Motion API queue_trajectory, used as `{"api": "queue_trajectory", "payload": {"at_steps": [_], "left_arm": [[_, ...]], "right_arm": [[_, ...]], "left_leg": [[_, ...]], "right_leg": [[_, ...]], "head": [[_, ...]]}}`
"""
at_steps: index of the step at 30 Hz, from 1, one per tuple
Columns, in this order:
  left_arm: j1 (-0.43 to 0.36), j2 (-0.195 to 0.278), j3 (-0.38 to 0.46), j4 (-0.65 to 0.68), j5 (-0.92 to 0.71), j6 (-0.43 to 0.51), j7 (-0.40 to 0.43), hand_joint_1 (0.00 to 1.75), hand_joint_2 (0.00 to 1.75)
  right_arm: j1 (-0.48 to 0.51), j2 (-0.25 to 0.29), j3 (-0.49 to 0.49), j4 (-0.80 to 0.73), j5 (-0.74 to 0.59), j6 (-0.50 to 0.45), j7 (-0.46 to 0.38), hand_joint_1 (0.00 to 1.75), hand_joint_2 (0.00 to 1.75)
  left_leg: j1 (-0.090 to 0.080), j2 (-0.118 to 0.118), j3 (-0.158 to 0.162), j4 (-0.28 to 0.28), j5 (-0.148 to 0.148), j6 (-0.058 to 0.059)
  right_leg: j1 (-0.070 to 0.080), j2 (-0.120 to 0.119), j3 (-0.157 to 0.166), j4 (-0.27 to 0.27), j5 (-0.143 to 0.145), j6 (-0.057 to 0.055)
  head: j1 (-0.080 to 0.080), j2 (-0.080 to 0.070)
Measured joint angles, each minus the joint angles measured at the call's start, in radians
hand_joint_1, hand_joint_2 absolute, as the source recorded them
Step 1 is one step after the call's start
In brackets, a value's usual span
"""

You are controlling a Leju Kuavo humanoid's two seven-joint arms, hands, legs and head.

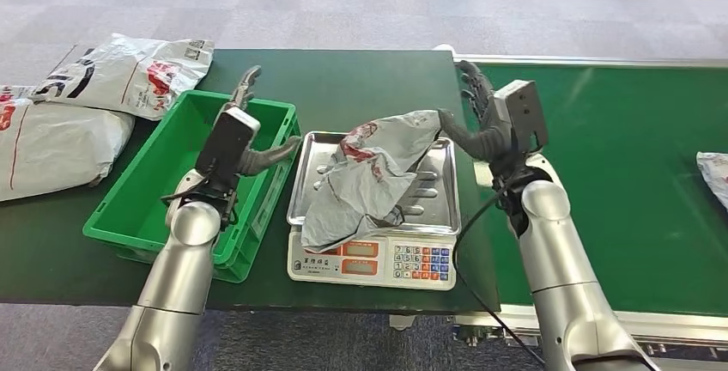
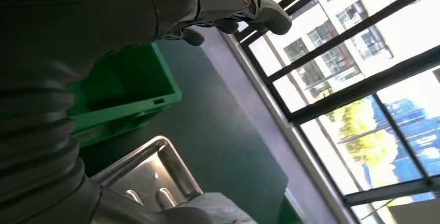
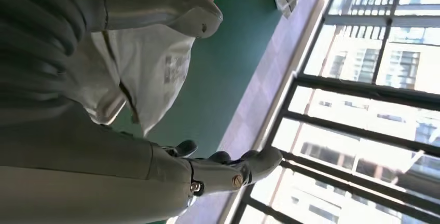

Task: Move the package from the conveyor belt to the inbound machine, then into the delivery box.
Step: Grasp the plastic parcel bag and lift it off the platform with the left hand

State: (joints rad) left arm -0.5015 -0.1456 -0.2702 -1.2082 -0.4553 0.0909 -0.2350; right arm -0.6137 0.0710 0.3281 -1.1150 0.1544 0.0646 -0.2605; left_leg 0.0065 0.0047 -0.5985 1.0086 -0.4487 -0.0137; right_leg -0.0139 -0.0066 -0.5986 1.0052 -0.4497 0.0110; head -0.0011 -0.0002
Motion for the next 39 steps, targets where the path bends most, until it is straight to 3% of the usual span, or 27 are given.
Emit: {"api": "queue_trajectory", "payload": {"at_steps": [7, 15, 19, 20, 23, 24, 29, 39], "left_arm": [[-0.078, -0.04, -0.1, 0.192, -0.069, -0.025, 0.03, 0.0, 1.75], [-0.111, -0.063, -0.139, 0.277, -0.075, -0.029, 0.034, 0.0, 1.75], [-0.132, -0.082, -0.164, 0.329, -0.123, -0.094, 0.074, 0.0, 1.75], [-0.14, -0.092, -0.178, 0.354, -0.144, -0.114, 0.089, 0.1, 1.75], [-0.159, -0.124, -0.231, 0.445, -0.215, -0.154, 0.132, 1.41, 1.75], [-0.165, -0.134, -0.248, 0.476, -0.236, -0.16, 0.142, 1.75, 1.75], [-0.203, -0.172, -0.296, 0.598, -0.274, -0.163, 0.15, 1.75, 1.75], [-0.25, -0.196, -0.31, 0.689, -0.296, -0.186, 0.138, 1.75, 1.75]], "right_arm": [[0.144, -0.063, -0.062, -0.213, 0.02, -0.065, -0.064, 0.0, 1.75], [0.187, -0.086, -0.088, -0.293, 0.024, -0.07, -0.068, 0.0, 1.75], [0.211, -0.09, -0.096, -0.316, 0.04, -0.105, -0.094, 0.0, 1.75], [0.222, -0.09, -0.099, -0.324, 0.044, -0.121, -0.108, 0.0, 1.75], [0.26, -0.088, -0.123, -0.359, 0.039, -0.19, -0.163, 0.0, 1.75], [0.271, -0.088, -0.135, -0.374, 0.032, -0.215, -0.178, 0.0, 1.75], [0.317, -0.086, -0.208, -0.435, 0.006, -0.265, -0.191, 0.0, 1.75], [0.372, -0.063, -0.268, -0.452, -0.025, -0.21, -0.2, 0.0, 1.75]], "left_leg": [[-0.001, 0.001, -0.002, 0.0, -0.001, 0.001], [-0.001, 0.003, -0.002, 0.0, -0.001, 0.001], [-0.001, 0.001, -0.002, 0.0, 0.0, 0.001], [-0.001, 0.0, -0.002, 0.0, 0.0, 0.001], [-0.002, -0.001, -0.003, 0.0, -0.001, 0.001], [-0.002, -0.001, -0.003, 0.0, -0.001, 0.001], [-0.003, -0.001, -0.002, 0.0, -0.002, 0.003], [-0.003, -0.002, 0.003, -0.001, -0.002, 0.003]], "right_leg": [[-0.001, 0.001, -0.002, 0.0, 0.0, 0.0], [0.0, 0.003, -0.002, 0.0, 0.0, 0.0], [0.0, 0.001, -0.002, 0.0, 0.0, 0.0], [0.0, 0.0, -0.001, 0.0, 0.0, 0.0], [-0.002, -0.001, -0.001, 0.0, 0.0, 0.0], [-0.002, -0.001, -0.001, 0.0, 0.0, 0.001], [-0.003, -0.002, 0.0, -0.001, -0.001, 0.002], [-0.003, -0.003, 0.006, -0.001, -0.002, 0.003]], "head": [[0.0, 0.0], [0.0, 0.0], [0.0, 0.0], [0.0, 0.0], [0.0, 0.0], [0.0, 0.0], [0.0, 0.0], [0.0, 0.0]]}}
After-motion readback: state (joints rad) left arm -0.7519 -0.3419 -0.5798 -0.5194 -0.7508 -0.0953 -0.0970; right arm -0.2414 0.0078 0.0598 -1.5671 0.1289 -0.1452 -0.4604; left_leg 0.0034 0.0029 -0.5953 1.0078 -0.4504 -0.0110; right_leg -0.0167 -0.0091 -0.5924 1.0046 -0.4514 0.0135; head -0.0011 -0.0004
